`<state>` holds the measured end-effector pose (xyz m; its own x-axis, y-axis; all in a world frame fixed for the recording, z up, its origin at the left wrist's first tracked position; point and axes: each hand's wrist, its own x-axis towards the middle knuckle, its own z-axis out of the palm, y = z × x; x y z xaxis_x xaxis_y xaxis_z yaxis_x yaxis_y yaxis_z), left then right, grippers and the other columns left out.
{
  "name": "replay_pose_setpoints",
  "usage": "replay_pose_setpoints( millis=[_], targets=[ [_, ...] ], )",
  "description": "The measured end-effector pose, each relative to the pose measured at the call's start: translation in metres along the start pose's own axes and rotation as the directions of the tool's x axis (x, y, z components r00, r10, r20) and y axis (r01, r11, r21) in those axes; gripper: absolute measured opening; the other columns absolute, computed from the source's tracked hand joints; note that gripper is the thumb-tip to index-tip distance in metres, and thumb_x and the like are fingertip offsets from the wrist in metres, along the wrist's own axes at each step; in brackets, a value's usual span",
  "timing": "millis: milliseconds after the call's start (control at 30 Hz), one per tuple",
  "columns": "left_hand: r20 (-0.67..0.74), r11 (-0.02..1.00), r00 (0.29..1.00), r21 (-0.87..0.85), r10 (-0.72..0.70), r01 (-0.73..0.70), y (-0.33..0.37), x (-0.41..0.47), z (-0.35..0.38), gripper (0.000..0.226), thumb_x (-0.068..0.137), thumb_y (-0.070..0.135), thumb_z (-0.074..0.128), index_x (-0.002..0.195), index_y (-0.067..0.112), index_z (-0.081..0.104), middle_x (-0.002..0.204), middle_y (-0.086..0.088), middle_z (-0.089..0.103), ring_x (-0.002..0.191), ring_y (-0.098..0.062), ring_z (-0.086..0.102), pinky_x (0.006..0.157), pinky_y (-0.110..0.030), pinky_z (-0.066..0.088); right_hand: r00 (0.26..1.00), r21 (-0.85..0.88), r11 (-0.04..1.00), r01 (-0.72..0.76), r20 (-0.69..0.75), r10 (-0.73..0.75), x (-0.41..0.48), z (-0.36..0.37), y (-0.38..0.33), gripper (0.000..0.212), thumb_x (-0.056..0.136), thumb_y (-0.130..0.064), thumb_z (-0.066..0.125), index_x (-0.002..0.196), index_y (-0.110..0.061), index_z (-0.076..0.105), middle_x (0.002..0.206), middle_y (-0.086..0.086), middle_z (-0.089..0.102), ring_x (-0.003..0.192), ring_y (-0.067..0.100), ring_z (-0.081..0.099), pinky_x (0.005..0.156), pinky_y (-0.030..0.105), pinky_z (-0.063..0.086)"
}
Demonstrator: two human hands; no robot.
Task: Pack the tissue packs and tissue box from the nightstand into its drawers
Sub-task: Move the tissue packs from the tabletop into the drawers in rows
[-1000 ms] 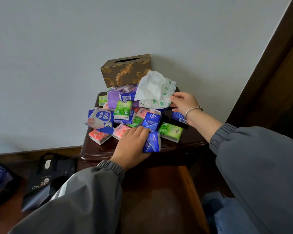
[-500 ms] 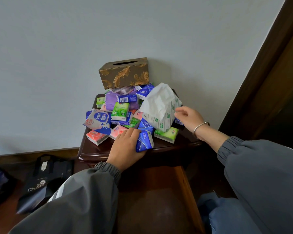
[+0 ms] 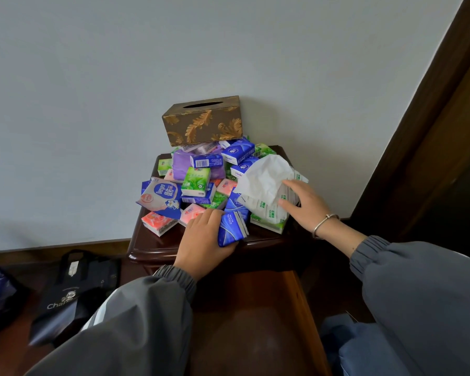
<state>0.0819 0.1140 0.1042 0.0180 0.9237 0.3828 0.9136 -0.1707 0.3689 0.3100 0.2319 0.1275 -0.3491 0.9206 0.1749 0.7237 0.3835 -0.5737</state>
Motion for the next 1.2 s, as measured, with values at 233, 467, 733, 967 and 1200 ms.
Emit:
replay_pose_setpoints(
  millis=[233, 467, 733, 967, 1200],
  targets=[
    [-0.099, 0.981, 0.993, -0.192, -0.063, 0.043, -0.006, -0.013, -0.009, 0.05, 0.075, 0.043, 0.076, 0.108, 0.014, 0.052, 0.101, 0.001, 0.055, 0.091, -0.015, 0.053, 0.078, -0.032, 0.047, 0.975, -0.067, 0.981, 0.182, -0.115, -0.189, 0.006, 0.003, -0.033, 0.047, 0.09, -0.033, 0.058, 0.133, -0.017, 0.049, 0.143, 0.004, 0.044, 0.135, 0.02, 0.035, 0.109, 0.033, 0.027],
    [-0.182, 0.884, 0.964, -0.459, -0.193, 0.09, -0.015, -0.028, -0.02, 0.055, 0.074, 0.038, 0.078, 0.119, 0.03, 0.046, 0.11, 0.012, 0.055, 0.104, 0.01, 0.051, 0.086, -0.002, 0.038, 0.951, -0.411, 0.859, 0.306, 0.099, -0.292, 0.019, 0.031, -0.065, 0.078, 0.075, -0.072, 0.051, 0.14, -0.031, 0.036, 0.153, 0.0, 0.026, 0.144, 0.024, 0.012, 0.114, 0.049, 0.016],
    [-0.084, 0.677, 0.878, -0.672, -0.471, 0.3, -0.033, -0.031, -0.018, 0.054, 0.071, 0.037, 0.081, 0.114, 0.035, 0.048, 0.114, 0.013, 0.059, 0.106, 0.002, 0.057, 0.087, -0.021, 0.049, 0.963, -0.554, 0.791, 0.261, 0.208, -0.172, 0.029, 0.058, -0.068, 0.1, 0.063, -0.072, 0.062, 0.142, -0.024, 0.023, 0.146, 0.001, 0.033, 0.138, 0.023, 0.021, 0.109, 0.054, 0.019],
    [-0.047, 0.658, 0.87, -0.674, -0.491, 0.335, -0.037, -0.031, -0.01, 0.053, 0.072, 0.034, 0.08, 0.112, 0.034, 0.046, 0.111, 0.017, 0.058, 0.105, 0.004, 0.056, 0.087, -0.024, 0.05, 0.943, -0.47, 0.818, 0.332, 0.132, -0.306, 0.029, 0.057, -0.07, 0.092, 0.064, -0.061, 0.067, 0.14, -0.028, 0.027, 0.136, -0.005, 0.046, 0.139, 0.025, 0.018, 0.109, 0.062, -0.001],
    [0.009, 0.567, 0.844, -0.738, -0.536, 0.367, -0.031, -0.026, -0.017, 0.05, 0.066, 0.046, 0.08, 0.105, 0.039, 0.049, 0.109, 0.018, 0.06, 0.101, 0.002, 0.059, 0.081, -0.022, 0.052, 0.951, -0.175, 0.935, 0.309, 0.04, -0.307, 0.028, 0.049, -0.076, 0.097, 0.063, -0.051, 0.073, 0.143, -0.029, 0.023, 0.139, 0.0, 0.045, 0.134, 0.024, 0.032, 0.11, 0.061, 0.018]
  ],
)
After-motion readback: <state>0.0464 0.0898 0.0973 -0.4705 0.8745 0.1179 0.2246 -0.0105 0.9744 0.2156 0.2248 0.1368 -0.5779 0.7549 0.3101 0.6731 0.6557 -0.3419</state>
